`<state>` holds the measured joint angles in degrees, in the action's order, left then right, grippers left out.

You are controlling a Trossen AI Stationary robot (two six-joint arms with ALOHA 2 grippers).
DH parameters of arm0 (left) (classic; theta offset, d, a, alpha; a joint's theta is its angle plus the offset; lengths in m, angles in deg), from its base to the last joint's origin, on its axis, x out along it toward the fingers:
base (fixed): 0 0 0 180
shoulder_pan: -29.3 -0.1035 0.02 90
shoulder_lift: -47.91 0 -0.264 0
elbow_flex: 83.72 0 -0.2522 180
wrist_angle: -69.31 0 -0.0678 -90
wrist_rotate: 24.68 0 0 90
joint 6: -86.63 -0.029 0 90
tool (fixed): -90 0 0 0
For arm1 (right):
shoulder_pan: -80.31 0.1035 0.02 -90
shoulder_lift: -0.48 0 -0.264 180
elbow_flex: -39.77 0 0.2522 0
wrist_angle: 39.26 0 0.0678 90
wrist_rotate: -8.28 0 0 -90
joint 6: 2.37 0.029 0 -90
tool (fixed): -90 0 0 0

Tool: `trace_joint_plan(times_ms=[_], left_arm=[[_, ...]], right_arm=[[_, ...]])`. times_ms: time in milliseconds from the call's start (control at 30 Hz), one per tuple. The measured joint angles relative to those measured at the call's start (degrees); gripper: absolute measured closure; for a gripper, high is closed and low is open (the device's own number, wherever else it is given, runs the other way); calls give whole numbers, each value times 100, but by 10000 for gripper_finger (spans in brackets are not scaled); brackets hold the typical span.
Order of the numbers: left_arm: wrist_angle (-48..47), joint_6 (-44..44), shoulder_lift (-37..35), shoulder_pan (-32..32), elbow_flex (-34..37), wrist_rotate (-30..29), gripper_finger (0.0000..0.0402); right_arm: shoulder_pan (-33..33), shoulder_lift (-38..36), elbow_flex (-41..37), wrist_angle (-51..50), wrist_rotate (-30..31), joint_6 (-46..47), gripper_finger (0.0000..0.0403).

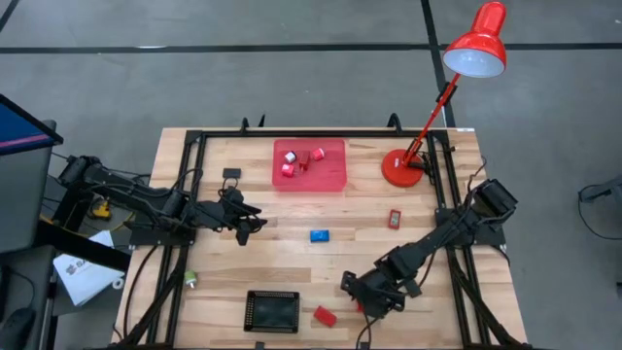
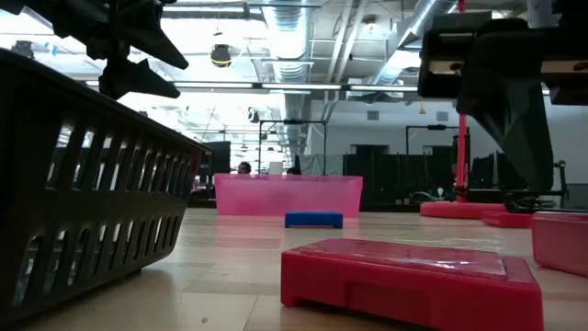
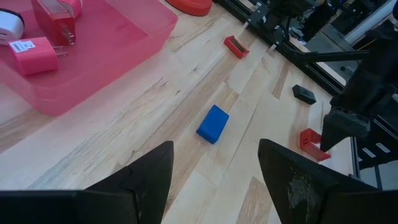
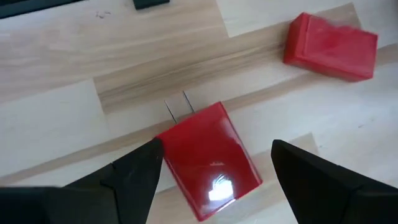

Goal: Pick & Place Office items
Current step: Put the red charger adapter into the pink bin

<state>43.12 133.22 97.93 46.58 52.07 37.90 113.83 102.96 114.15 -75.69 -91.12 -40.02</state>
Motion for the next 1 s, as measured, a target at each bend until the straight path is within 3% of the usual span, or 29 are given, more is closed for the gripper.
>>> trace_joint_plan(times_ms=[767,1000], left_arm=[[45,83,0,-1,-1,9,170],[50,83,0,1,-1,9,170]], right_arm=[[-274,350,-275,36,-519,-559,107],[-234,354,-256,90,-440,163,108]])
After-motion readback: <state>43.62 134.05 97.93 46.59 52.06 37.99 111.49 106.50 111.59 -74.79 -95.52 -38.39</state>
